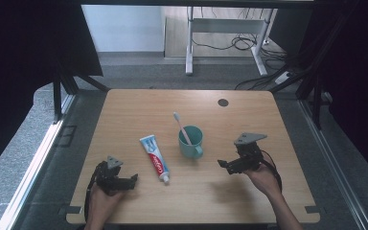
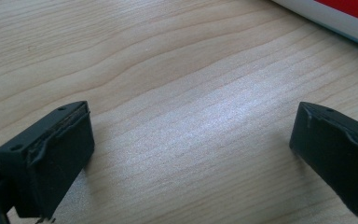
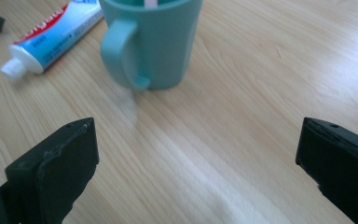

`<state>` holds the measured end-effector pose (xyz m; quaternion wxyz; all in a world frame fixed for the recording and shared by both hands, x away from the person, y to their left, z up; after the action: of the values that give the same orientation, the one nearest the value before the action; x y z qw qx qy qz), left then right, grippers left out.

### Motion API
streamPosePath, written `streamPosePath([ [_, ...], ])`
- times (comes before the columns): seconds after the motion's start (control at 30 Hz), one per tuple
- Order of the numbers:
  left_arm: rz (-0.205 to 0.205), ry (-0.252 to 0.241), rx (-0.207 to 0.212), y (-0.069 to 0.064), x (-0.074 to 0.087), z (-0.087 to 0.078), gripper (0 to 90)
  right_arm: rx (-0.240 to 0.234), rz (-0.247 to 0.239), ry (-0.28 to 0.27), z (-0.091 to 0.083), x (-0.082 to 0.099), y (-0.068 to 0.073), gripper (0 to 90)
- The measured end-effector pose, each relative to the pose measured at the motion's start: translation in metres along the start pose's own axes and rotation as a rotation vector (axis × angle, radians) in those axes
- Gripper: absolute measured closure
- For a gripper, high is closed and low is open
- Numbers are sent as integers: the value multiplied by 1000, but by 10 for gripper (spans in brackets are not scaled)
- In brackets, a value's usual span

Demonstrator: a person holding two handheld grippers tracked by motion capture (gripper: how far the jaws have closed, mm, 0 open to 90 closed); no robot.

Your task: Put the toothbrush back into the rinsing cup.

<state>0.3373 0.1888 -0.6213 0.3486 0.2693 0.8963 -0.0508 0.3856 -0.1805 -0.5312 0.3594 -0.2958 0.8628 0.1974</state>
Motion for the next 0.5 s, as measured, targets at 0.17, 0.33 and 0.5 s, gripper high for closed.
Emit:
streamPosePath([
  [0.17,3,0,1,0,0,0,0,14,21,-7,-5,18,-5,0],
  [0.33,7,-1,5,0,0,0,0,24,52,-17,-8,34,-7,0],
  [0.5,11,-2,9,1,-1,1,0,46,59,-18,-8,52,-6,0],
])
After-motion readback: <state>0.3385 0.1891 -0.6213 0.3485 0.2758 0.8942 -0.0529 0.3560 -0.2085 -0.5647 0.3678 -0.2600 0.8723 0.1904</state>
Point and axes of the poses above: each handheld gripper's, and its own axes: z roughly forward along the jaws, x roughly out of its underside, y roughly to its left, the point moved 10 cm from there along z, roughly forward along the jaws, and after that the axes turned 11 degrees about z, right-handed, at the moved point
